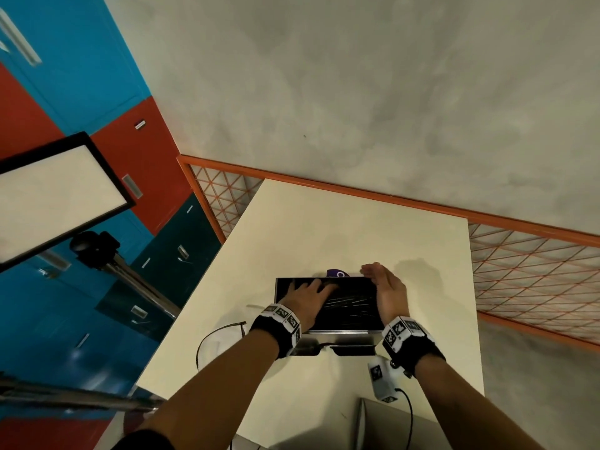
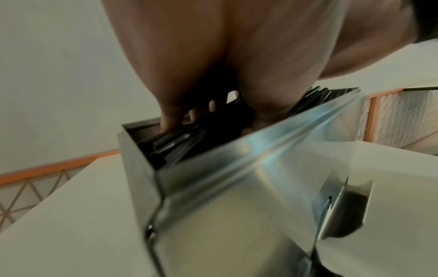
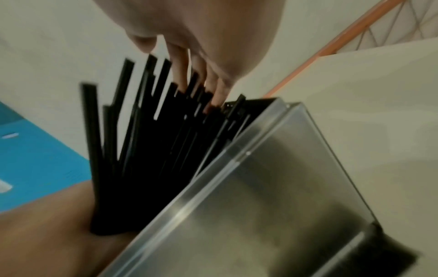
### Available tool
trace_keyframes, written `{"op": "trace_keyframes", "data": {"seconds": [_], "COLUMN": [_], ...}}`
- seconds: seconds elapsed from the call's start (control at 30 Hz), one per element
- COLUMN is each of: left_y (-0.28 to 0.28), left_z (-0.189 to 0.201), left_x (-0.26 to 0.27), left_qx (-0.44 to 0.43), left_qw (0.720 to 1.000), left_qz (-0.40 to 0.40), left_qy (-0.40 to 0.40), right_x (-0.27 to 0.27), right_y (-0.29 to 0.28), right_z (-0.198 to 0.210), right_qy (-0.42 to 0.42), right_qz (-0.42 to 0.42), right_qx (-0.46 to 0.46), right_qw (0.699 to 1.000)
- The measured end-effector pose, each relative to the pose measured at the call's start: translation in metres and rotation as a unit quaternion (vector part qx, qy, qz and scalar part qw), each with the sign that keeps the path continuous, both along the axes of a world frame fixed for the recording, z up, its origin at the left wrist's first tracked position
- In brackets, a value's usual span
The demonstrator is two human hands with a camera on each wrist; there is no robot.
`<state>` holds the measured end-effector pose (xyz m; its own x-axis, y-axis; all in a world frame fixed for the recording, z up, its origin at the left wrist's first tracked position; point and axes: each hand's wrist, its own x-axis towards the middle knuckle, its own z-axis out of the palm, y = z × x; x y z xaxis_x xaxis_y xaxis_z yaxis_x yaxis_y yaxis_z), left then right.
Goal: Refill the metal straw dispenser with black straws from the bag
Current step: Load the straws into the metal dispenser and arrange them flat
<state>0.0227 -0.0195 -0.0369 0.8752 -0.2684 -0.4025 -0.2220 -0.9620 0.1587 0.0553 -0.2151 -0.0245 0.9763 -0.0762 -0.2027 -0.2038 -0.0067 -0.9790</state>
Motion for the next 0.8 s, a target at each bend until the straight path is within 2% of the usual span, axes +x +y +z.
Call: {"op": "trace_keyframes", "data": {"seconds": [0.1, 0.23, 0.33, 0.5, 0.8], "left_y": [0.0, -0.002, 0.004, 0.005, 0.011], "left_z": [-0.004, -0.014, -0.02, -0.027, -0.031], "left_x": [-0.002, -0.004, -0.007, -0.013, -0.025], "left_qx": [-0.016, -0.047, -0.066, -0.089, -0.102], "left_qw": [1.0, 0.998, 0.992, 0.982, 0.965], "left_qz": [0.013, 0.052, 0.109, 0.167, 0.242], "left_qy": [-0.017, -0.008, 0.023, 0.017, 0.01], "right_x": [-0.011, -0.029, -0.026, -0.006, 0.014], "right_y": [-0.007, 0.004, 0.006, 0.011, 0.02], "right_z": [-0.009, -0.028, -0.03, -0.025, -0.022], "right_qy": [0.005, -0.068, -0.085, -0.067, -0.076], "right_qz": [-0.039, 0.042, 0.064, 0.108, 0.14], "right_qx": [-0.023, -0.185, -0.238, -0.246, -0.192], "right_qw": [0.999, 0.98, 0.965, 0.961, 0.968]}}
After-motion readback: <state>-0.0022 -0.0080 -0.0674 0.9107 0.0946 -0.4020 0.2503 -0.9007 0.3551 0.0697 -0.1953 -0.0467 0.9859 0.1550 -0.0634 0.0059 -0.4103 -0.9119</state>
